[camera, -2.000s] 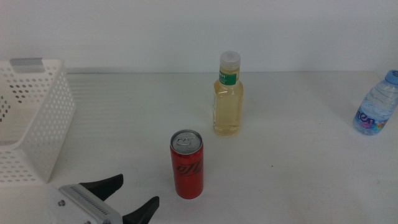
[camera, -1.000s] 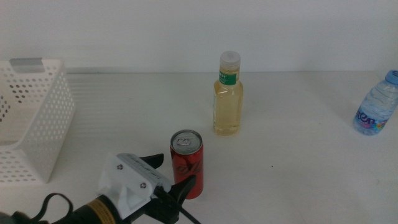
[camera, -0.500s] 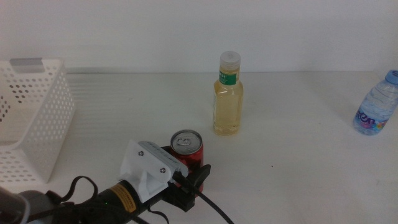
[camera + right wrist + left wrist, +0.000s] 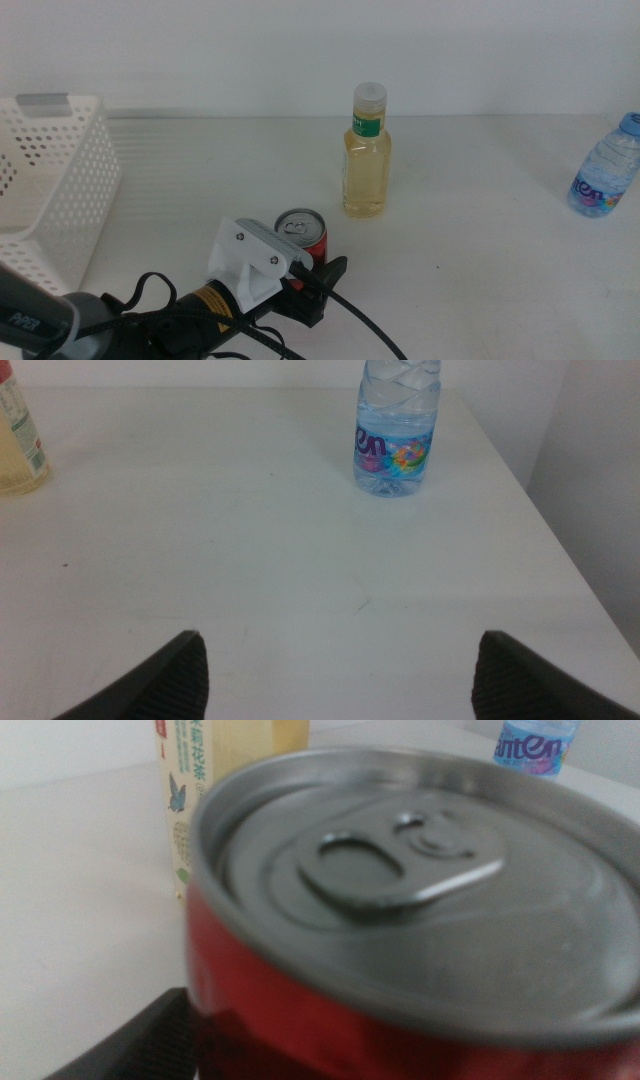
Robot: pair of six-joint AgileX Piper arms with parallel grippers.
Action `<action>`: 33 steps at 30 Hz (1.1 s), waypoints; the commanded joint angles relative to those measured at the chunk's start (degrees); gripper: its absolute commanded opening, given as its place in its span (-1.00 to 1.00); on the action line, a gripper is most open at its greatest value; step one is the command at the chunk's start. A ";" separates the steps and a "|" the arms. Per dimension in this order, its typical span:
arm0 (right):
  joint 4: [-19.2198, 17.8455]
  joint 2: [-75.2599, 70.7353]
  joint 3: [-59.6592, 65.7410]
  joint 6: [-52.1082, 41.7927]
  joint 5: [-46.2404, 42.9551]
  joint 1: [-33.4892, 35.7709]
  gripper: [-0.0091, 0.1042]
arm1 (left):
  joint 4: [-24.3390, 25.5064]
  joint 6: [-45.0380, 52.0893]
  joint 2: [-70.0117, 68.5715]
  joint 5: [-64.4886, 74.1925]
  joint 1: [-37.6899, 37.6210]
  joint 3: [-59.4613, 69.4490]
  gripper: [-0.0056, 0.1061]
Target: Use arms to grab the bottles and put them into the dustbin to the left of the table.
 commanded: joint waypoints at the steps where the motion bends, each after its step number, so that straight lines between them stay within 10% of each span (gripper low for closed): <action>1: -0.77 -1.57 -0.45 -0.72 -2.86 0.00 0.56 | -1.17 -0.92 -2.13 -9.79 -0.16 -1.00 0.71; 13: -0.77 -1.57 -0.45 -0.72 -2.86 0.00 0.56 | -0.94 -0.83 1.23 -10.33 -0.15 -1.14 0.48; 21: -0.77 -1.57 -0.45 -0.72 -2.86 0.00 0.56 | -0.49 0.40 1.43 -10.33 -0.15 -1.60 -0.38; 23: -0.77 -1.57 -0.45 -0.72 -2.86 0.00 0.56 | -0.59 0.44 -0.03 -10.28 -0.15 -1.46 -0.99; 33: -0.77 -1.57 -0.45 -0.72 -2.86 0.00 0.56 | -0.77 0.39 -12.87 3.90 -0.15 -1.52 -0.99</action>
